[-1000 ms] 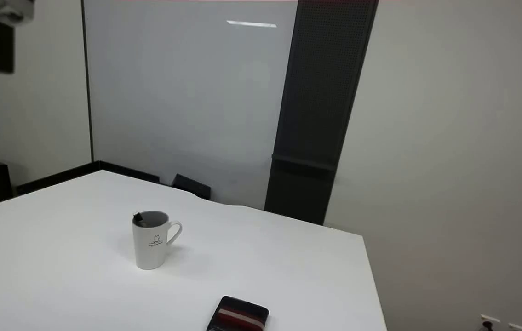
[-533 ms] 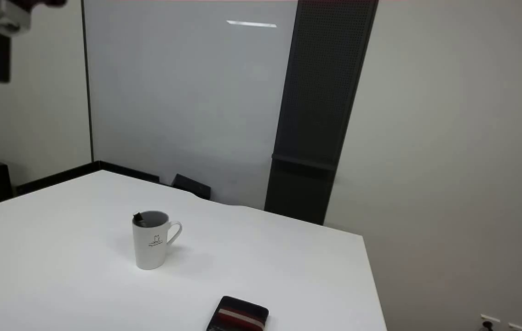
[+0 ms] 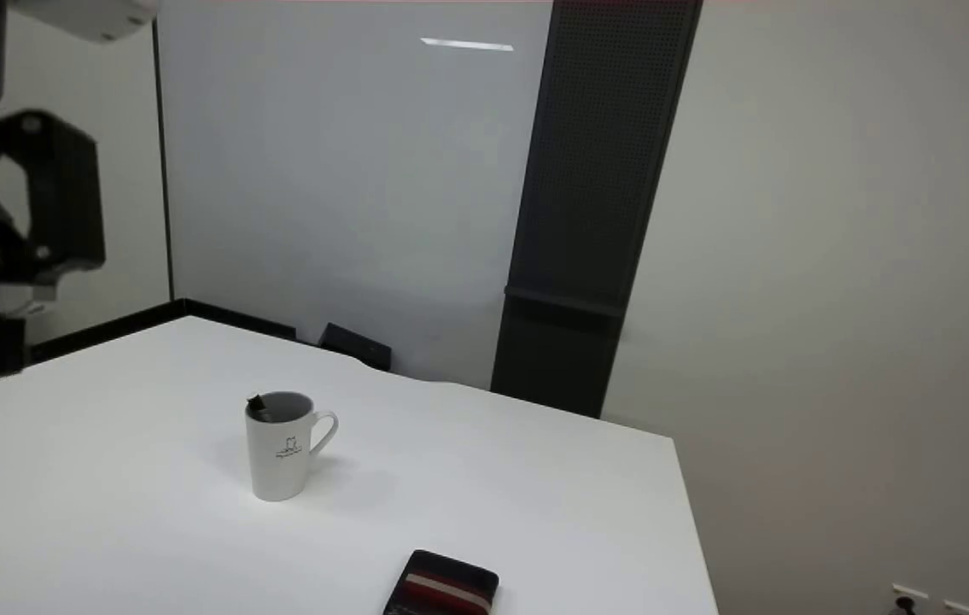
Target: Remove the marker from the cup and put it on the table
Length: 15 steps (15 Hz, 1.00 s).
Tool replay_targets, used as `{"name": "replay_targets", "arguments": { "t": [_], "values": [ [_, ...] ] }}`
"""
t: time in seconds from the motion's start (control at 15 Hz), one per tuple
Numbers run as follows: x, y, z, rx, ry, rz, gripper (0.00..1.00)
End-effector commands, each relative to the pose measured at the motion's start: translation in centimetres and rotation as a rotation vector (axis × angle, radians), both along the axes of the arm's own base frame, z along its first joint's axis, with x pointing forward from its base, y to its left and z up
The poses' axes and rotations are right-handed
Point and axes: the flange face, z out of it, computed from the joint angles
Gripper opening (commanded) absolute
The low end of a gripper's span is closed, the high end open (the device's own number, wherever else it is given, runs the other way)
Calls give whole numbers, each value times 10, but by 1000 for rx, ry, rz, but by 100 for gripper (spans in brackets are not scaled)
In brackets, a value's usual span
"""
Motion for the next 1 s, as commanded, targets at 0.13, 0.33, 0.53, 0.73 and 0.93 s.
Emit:
{"name": "replay_targets", "arguments": {
  "t": [0.13,0.33,0.53,0.73,0.93],
  "values": [
    [29,44,-67,2,-131,50,100],
    [52,54,-99,23,-253,14,100],
    [72,58,-136,35,-306,-44,100],
    [87,67,-175,29,-319,-63,100],
    [107,79,-210,28,-314,-87,100]
  ]
}}
